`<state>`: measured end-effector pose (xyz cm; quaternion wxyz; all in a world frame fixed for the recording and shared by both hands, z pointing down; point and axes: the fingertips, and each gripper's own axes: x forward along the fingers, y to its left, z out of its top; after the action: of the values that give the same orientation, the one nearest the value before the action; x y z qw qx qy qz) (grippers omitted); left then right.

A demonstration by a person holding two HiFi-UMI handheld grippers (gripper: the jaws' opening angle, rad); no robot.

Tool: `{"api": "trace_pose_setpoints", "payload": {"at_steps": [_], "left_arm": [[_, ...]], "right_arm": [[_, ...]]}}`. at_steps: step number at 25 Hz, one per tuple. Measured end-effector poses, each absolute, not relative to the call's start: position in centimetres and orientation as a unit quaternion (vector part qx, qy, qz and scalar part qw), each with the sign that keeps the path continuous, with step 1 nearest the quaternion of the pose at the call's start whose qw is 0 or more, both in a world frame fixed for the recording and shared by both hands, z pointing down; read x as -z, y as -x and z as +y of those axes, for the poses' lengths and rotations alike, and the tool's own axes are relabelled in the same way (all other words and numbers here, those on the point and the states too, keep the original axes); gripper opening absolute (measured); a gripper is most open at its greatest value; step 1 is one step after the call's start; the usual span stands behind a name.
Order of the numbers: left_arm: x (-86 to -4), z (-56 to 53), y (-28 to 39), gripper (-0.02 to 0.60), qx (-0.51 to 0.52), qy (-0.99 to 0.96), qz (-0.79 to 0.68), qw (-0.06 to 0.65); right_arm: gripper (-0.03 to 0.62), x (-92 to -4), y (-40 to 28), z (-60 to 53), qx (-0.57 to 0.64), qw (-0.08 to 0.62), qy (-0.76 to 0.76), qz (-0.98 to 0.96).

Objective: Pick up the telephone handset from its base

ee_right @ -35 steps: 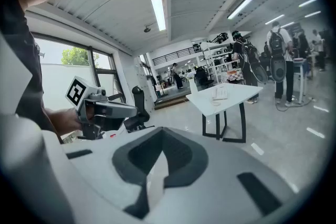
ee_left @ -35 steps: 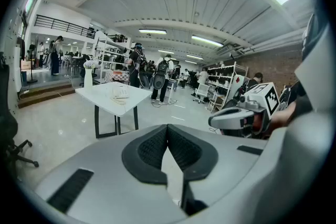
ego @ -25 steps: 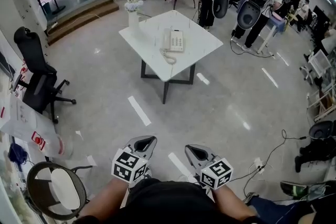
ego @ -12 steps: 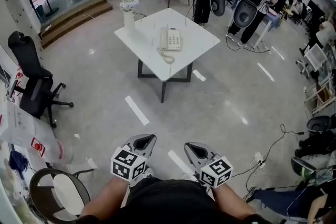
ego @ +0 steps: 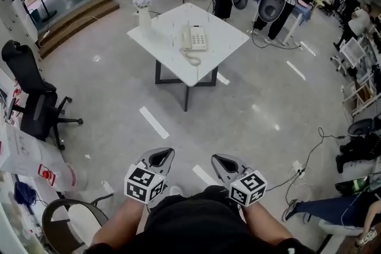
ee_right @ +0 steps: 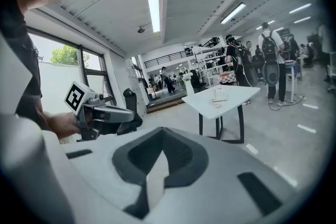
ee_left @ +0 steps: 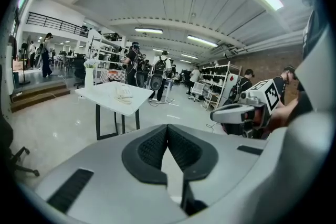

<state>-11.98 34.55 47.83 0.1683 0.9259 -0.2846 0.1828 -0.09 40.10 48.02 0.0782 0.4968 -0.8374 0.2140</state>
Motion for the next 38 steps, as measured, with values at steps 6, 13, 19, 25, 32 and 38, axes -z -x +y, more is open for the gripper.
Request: {"api": "trace_pose_setpoints", "payload": {"at_steps": [6,13,19,25,32,38], "left_arm": [[-48.6,33.9,14.5,0.003,-0.186,-0.923,-0.281,0.184],[-49.1,32.4,15.1,0.003,-0.188,-0.920,-0.284,0.191],[-49.4,30.5,13.5,0.003,-0.194,-0.919,-0.284,0.192],[-48.9,26.4,11.5,0.003,-0.202,-0.921,-0.279,0.183],[-47.4,19.6,8.0,0.003,-0.194,-0.921,-0.288,0.178],[-46.9,14.6,6.1,0.003,-0.197,-0.913,-0.312,0.175]], "right_arm": [[0.002,-48.0,2.5,39.1,-0.222,0.080,-0.499,-0.834],[0.002,-48.5,2.8,37.3,-0.233,0.074,-0.504,-0.829],[0.002,-48.7,1.1,34.5,-0.235,0.068,-0.514,-0.822],[0.002,-47.7,-1.2,29.6,-0.228,0.057,-0.518,-0.822],[0.002,-47.0,-4.3,23.2,-0.223,0.058,-0.508,-0.830],[0.002,-46.7,-6.8,17.5,-0.221,0.055,-0.491,-0.841]]}}
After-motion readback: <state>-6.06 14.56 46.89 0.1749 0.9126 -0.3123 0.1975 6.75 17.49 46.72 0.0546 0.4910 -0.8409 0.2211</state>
